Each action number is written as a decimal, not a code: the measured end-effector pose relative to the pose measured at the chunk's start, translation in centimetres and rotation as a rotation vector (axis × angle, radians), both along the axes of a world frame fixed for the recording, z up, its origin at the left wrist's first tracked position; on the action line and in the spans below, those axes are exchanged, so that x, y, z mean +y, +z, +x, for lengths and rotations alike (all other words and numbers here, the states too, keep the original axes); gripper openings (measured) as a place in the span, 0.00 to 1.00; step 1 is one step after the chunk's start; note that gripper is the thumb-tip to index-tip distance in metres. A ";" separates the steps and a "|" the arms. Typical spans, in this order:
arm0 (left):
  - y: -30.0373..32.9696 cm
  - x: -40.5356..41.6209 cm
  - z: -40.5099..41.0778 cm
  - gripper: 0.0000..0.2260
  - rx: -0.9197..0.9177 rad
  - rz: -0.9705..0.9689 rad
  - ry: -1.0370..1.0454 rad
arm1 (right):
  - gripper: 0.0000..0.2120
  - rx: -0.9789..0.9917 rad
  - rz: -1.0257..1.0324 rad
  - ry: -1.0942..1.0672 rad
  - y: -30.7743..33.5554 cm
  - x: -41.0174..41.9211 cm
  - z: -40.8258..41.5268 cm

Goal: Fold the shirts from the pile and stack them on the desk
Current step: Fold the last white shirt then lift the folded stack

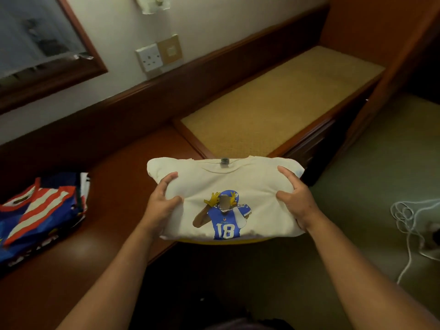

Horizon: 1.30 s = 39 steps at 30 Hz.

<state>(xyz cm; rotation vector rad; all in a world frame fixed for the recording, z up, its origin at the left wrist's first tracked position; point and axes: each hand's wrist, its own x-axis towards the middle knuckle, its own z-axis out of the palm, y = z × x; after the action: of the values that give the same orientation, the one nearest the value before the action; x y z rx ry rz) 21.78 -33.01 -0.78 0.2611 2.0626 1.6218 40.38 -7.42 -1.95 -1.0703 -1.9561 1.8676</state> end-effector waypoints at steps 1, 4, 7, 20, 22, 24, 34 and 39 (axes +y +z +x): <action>0.0 1.6 0.0 0.25 -0.004 0.002 -0.026 | 0.30 -0.001 -0.004 -0.031 0.0 1.0 0.7; -0.1 6.6 -0.1 0.25 -0.001 -0.005 -0.102 | 0.29 -0.003 -0.018 -0.124 -0.1 3.9 2.9; -0.3 11.5 -0.2 0.25 -0.006 0.016 -0.202 | 0.29 -0.006 -0.038 -0.228 -0.2 6.6 4.9; -2.1 31.0 -1.2 0.26 -0.021 0.009 -0.547 | 0.32 -0.042 -0.009 -0.563 -1.3 19.0 9.0; -2.2 33.7 -1.1 0.26 -0.037 0.003 -0.597 | 0.32 -0.058 0.001 -0.601 -1.7 20.8 9.5; -2.3 36.7 -1.0 0.25 -0.047 0.008 -0.648 | 0.32 -0.074 0.009 -0.651 -1.8 22.6 9.9; -3.3 51.0 2.7 0.25 0.008 -0.072 -0.855 | 0.32 -0.116 -0.017 -0.839 -2.4 31.7 15.3; -3.8 59.6 7.4 0.24 0.039 -0.076 -0.902 | 0.31 -0.110 -0.021 -0.881 -2.7 38.6 20.0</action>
<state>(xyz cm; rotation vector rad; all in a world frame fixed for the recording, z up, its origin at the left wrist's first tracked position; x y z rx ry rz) 29.20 26.63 -4.62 1.0237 1.6294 0.9718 60.35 31.13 -4.64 -1.6929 -1.1655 1.3387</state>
